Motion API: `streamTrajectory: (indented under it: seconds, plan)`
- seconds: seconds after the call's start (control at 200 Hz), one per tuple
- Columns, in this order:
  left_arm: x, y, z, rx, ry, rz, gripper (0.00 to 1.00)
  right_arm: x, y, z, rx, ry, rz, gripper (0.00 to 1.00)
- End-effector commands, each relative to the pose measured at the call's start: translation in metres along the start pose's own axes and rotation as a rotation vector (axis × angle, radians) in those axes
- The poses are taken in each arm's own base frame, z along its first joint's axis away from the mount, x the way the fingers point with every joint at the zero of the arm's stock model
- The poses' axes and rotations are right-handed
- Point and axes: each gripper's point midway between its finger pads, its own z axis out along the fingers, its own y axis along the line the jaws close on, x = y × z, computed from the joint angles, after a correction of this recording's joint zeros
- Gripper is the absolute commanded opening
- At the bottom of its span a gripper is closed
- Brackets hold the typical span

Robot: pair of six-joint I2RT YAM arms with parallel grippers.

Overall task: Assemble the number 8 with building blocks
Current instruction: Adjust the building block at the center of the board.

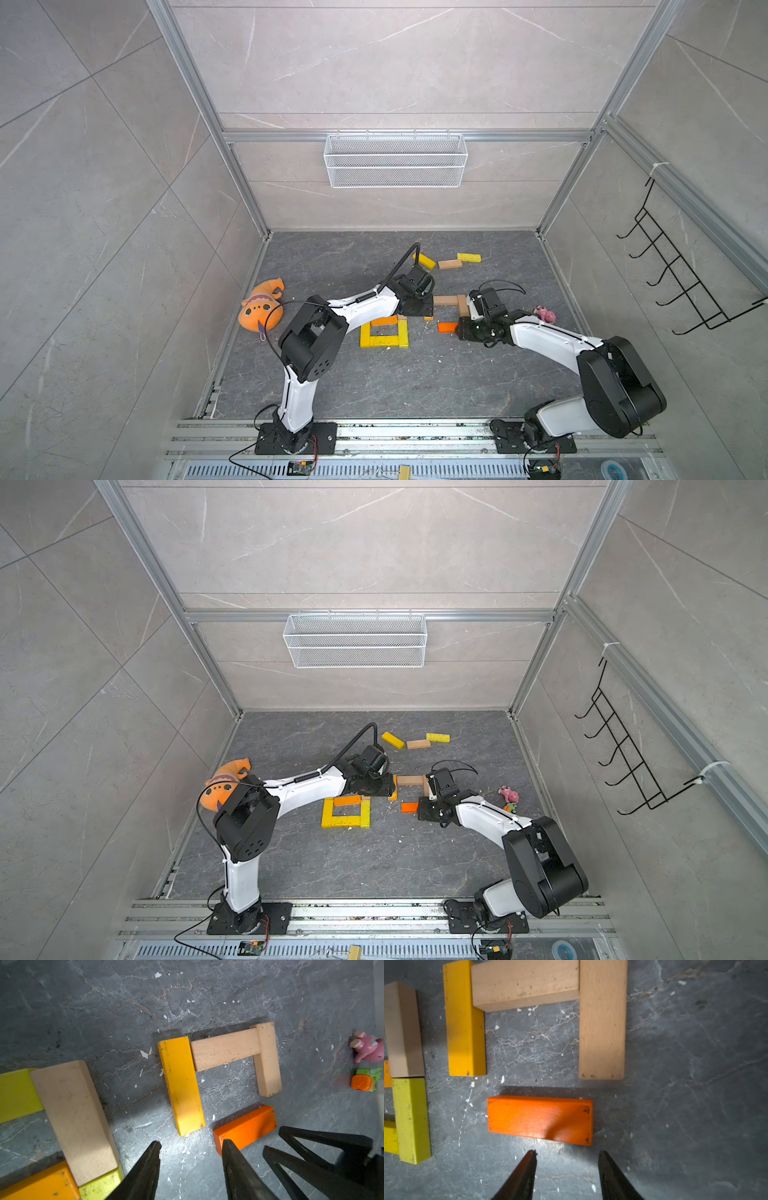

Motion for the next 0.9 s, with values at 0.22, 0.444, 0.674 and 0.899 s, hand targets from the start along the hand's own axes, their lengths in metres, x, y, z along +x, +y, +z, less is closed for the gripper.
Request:
streamTrajectory:
  seconds: [0.22,0.444,0.674,0.899]
  plan:
    - [-0.017,-0.022,-0.024,0.096,-0.072,-0.006,0.52,-0.005,-0.002,0.011,0.029,0.032,-0.039,0.53]
    - [-0.014,-0.021,-0.022,0.103,-0.072,-0.012,0.51,-0.007,0.006,0.013,-0.007,0.048,-0.06,0.53]
    - [-0.014,-0.022,-0.021,0.109,-0.07,-0.012,0.51,-0.007,0.011,0.014,-0.036,0.059,-0.077,0.53]
    - [-0.011,-0.021,-0.021,0.11,-0.065,-0.014,0.51,-0.011,0.013,0.013,-0.038,0.053,-0.084,0.53]
